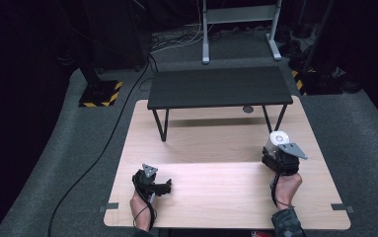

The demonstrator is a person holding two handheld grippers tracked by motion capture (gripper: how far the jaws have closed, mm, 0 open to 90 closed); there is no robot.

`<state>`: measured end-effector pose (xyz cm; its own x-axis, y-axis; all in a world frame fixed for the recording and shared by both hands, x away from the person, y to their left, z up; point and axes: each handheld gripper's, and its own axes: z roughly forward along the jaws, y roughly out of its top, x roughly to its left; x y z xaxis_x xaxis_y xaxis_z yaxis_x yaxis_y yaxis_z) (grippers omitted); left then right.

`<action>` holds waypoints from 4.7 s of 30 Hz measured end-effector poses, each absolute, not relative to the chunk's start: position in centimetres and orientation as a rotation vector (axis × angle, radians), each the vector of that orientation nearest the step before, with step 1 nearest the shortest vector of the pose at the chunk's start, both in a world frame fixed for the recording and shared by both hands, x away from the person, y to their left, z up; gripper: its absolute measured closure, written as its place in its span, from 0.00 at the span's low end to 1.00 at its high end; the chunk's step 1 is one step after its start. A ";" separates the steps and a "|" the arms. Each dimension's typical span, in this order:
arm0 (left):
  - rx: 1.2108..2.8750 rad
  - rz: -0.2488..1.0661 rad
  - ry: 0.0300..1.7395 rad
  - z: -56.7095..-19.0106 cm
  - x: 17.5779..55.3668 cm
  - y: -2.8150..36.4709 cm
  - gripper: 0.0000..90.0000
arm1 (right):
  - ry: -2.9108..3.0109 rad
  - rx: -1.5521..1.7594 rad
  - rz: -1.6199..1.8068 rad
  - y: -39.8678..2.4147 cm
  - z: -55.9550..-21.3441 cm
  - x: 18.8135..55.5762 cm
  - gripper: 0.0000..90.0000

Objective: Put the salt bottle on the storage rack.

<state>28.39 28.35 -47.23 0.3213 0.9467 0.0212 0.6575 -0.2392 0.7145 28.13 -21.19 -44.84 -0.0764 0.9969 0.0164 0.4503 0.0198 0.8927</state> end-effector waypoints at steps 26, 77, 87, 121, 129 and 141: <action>1.987 0.619 1.405 -47.2 28.4 28.4 0.01 | 1.603 1.418 1.033 -21.0 -40.1 29.4 0.33; 1.993 0.614 1.394 -47.2 28.4 28.4 0.01 | 1.700 1.231 1.129 -17.6 -30.9 35.2 0.33; 1.995 0.615 1.391 -47.2 28.4 28.4 0.01 | 1.724 1.203 1.141 -16.4 -29.8 36.3 0.33; 2.001 0.615 1.382 -47.2 28.4 28.4 0.01 | 1.801 1.142 1.209 -11.9 -28.1 40.1 0.33; 2.001 0.612 1.382 -47.2 28.4 28.5 0.01 | 1.821 1.125 1.215 -10.7 -28.1 41.0 0.33; 2.000 0.613 1.378 -47.3 28.4 28.5 0.01 | 1.854 1.122 1.241 -8.7 -28.0 42.5 0.33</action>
<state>28.37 28.46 -47.26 0.3457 0.9380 0.0254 0.6469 -0.2579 0.7176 42.52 -8.70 -27.98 -0.4359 0.8989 -0.0443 0.3016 0.1923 0.9338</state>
